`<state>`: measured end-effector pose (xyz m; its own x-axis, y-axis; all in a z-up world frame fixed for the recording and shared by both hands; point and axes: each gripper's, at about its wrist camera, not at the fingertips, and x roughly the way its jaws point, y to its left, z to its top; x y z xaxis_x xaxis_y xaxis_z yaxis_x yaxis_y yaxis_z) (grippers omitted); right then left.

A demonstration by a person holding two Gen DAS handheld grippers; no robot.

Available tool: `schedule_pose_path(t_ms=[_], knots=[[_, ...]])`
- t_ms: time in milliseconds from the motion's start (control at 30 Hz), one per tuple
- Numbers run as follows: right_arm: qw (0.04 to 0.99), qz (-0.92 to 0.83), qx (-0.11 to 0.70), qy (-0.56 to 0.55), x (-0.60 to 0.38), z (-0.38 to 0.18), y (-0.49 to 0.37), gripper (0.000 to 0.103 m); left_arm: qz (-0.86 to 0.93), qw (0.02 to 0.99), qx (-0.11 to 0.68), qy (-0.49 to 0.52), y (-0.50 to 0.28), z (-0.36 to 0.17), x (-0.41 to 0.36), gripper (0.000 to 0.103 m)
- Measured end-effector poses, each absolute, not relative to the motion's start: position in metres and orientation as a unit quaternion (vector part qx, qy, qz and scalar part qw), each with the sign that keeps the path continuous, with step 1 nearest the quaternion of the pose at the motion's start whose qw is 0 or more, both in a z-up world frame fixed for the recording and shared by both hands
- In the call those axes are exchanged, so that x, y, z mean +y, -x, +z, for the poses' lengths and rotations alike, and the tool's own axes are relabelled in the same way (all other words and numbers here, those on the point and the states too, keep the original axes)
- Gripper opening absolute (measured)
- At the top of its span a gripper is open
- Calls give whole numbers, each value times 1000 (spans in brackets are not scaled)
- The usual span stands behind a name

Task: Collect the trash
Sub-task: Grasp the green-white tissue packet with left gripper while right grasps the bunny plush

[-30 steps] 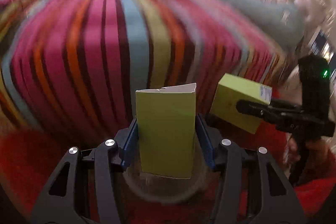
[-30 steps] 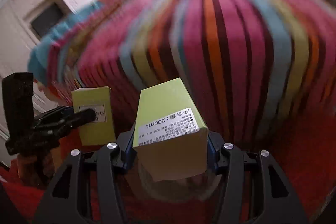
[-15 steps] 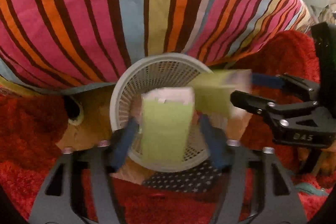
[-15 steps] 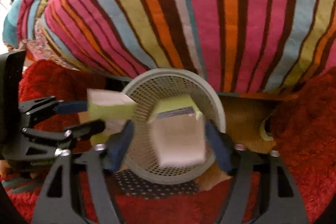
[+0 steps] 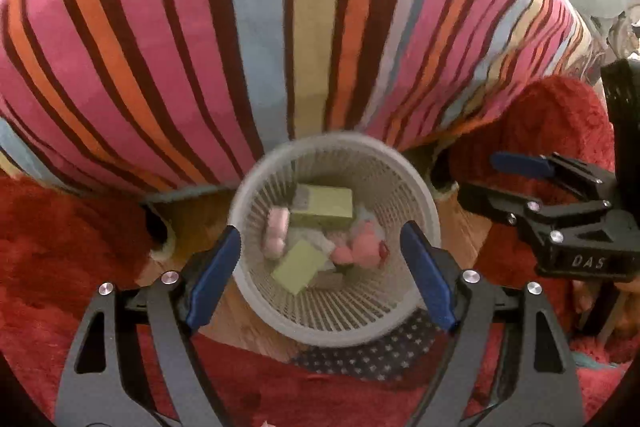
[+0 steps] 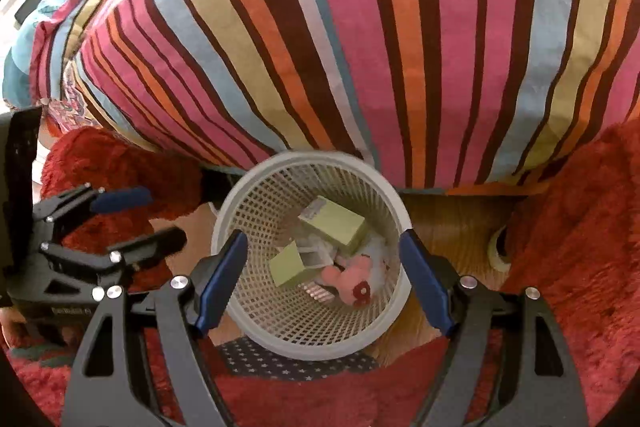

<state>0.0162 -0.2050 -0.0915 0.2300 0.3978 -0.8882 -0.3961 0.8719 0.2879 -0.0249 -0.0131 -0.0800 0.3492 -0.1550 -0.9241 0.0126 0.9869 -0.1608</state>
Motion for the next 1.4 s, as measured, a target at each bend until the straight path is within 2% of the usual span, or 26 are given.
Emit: schedule_pose_path(t_ms=[300,467,600,833,933,1267,1400], knots=[[858,274,435,-3,-219,2,-44,74,-28,877,475,66,-12,11,30,80],[903,239,358,9,-223,39,-111,74,-4,908,416,56,-81,60,57,80],[925,211,317,21,-212,56,-180,74,0,914,392,100,-162,84,70,80],[934,177,302,74,-181,54,-277,74,54,879,413,233,-324,75,79,80],[928,189,312,71,-179,55,-306,74,66,868,429,243,-363,64,72,80],[922,168,340,84,-168,47,-367,74,119,863,442,214,-417,47,68,80],[915,172,364,-32,-186,51,-386,74,135,868,446,172,-426,43,63,80]])
